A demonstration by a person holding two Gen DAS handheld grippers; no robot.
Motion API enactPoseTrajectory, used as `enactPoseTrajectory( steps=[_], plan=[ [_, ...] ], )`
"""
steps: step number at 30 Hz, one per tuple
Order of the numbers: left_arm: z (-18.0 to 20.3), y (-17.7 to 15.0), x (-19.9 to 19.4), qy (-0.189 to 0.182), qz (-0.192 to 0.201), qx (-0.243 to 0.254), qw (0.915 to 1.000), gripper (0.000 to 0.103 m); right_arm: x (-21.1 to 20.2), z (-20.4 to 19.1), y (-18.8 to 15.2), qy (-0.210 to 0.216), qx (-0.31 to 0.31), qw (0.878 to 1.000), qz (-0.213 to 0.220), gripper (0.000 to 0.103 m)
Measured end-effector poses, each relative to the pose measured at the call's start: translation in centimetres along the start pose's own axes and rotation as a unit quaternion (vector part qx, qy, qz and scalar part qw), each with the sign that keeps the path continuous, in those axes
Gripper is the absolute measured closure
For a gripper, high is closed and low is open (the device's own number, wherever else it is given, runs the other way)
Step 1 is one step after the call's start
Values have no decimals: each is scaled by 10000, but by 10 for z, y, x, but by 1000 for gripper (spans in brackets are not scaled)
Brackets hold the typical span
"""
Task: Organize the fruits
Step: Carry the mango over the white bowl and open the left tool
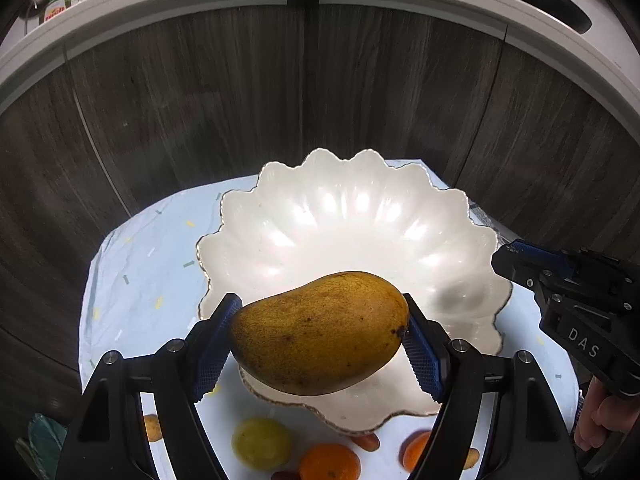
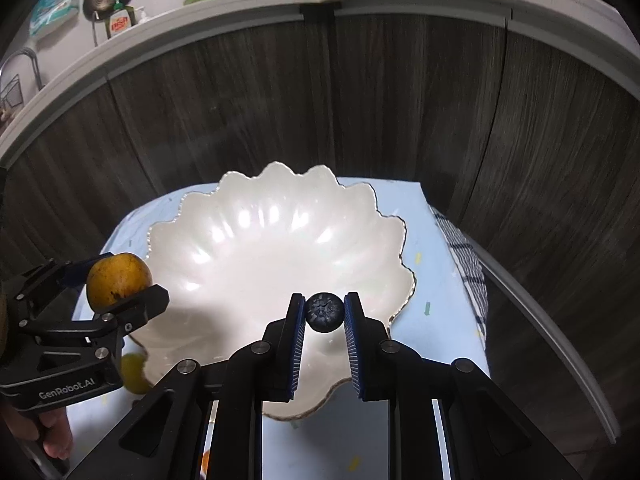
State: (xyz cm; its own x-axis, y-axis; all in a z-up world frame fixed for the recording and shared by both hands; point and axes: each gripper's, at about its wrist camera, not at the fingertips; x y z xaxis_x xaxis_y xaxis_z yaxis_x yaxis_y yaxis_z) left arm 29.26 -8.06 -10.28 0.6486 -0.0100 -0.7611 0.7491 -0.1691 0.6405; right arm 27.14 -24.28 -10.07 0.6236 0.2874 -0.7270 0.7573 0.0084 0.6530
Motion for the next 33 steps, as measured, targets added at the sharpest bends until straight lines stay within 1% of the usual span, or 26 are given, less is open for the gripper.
enactPoseTrajectory(
  steps=[5,15,17,18,19,20,21,22,23,25,28,33],
  plan=[
    [1,1,12,-22,-174,1,9998,26,12,6,1,-11,75,9999,-148,82],
    [0,-1,33,29,-646,-18,9979,25,27,11,2,-24,210,9988,-442,81],
    [0,-3,35,31,-684,-32,9976,23,28,12,3,-38,216,9985,-492,81],
    [0,-3,34,59,-642,-31,9979,18,28,11,3,-49,206,9985,-501,77],
    [-1,-2,30,100,-562,-36,9984,8,27,11,3,-68,197,9986,-488,66],
    [-1,-2,28,130,-504,-39,9986,3,24,10,3,-101,190,9988,-444,61],
    [-2,0,25,160,-456,-32,9988,3,22,10,4,-140,183,9989,-398,51],
    [-2,1,23,179,-439,-16,9989,3,19,10,4,-177,178,9991,-346,43],
    [-2,2,22,195,-432,-11,9989,3,17,9,5,-209,178,9992,-307,40],
    [-4,4,18,233,-397,-23,9989,3,11,9,7,-260,189,9992,-230,30],
    [-6,6,11,287,-317,-55,9991,1,3,7,10,-333,173,9992,-139,23],
    [-8,10,-4,332,-210,-90,9992,1,-8,3,16,-363,168,9992,-22,22]
  ],
)
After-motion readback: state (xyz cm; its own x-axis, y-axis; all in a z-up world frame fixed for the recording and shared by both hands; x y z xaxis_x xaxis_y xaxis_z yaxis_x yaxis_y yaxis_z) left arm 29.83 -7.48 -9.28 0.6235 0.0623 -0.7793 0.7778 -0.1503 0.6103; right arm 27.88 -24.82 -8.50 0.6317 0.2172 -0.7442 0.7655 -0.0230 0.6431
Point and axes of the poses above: each gripper's, at about its wrist camera, not at the fingertips, and x roughly the way its jaws point, z to its right, y to its top, and after that the axes turned 10 degrees about y, right-handed
